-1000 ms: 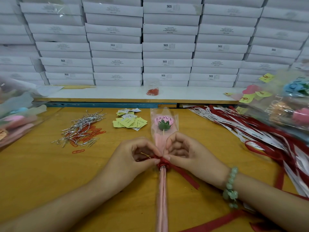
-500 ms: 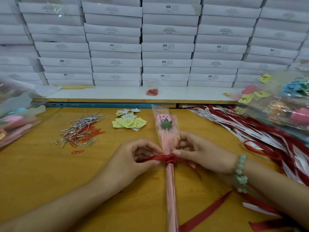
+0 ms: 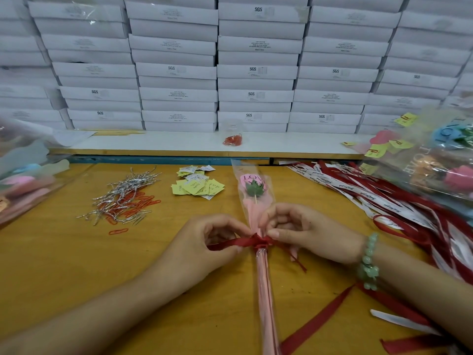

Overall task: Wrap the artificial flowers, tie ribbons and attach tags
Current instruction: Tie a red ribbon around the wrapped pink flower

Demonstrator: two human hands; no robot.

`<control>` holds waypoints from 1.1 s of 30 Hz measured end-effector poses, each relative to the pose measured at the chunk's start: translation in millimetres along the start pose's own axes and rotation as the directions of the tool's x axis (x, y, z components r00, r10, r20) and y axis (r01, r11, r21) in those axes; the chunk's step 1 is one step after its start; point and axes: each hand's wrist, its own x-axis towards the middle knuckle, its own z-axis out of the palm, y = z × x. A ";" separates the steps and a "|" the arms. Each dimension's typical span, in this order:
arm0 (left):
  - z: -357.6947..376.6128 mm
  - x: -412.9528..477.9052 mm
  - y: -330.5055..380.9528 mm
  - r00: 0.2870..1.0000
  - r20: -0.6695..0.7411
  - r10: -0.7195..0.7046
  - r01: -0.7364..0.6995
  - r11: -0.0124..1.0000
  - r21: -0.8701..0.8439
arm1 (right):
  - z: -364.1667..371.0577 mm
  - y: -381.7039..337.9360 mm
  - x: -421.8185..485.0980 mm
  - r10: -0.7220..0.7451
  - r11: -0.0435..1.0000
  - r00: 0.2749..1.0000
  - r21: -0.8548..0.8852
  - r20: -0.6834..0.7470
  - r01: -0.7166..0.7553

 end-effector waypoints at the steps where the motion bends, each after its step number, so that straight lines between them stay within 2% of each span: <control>1: 0.0 0.3 -0.3 1.000 0.001 0.003 -0.003 1.000 0.002 | -0.2 0.7 0.3 0.003 1.000 1.000 0.008 -0.004 -0.003; 10: -0.1 -0.6 -1.8 1.000 -0.009 0.003 -0.003 1.000 -0.015 | -5.5 2.2 0.5 0.047 0.997 0.999 0.055 0.006 -0.048; 15: 0.6 -0.6 0.5 1.000 -0.011 0.003 -0.003 1.000 -0.007 | -8.9 0.0 0.9 0.089 0.996 0.996 0.021 0.012 -0.089; 22: 1.1 -1.9 5.7 1.000 0.010 -0.018 0.018 1.000 -0.007 | -13.5 -3.3 0.3 0.162 0.987 0.981 0.000 0.103 -0.163; 27: 0.5 -2.7 6.0 0.999 0.043 -0.012 0.011 1.000 0.023 | -18.4 -4.3 -2.7 0.174 0.977 0.971 0.098 0.166 -0.191; 30: 0.0 -3.4 4.5 0.997 0.070 -0.031 0.027 0.998 0.051 | -14.4 -0.8 -3.1 0.130 0.985 0.989 0.108 0.068 -0.137; 33: 0.3 -3.2 3.1 0.992 0.117 -0.056 0.047 0.996 0.071 | -8.3 2.9 -2.6 0.038 0.999 0.997 0.017 -0.067 -0.037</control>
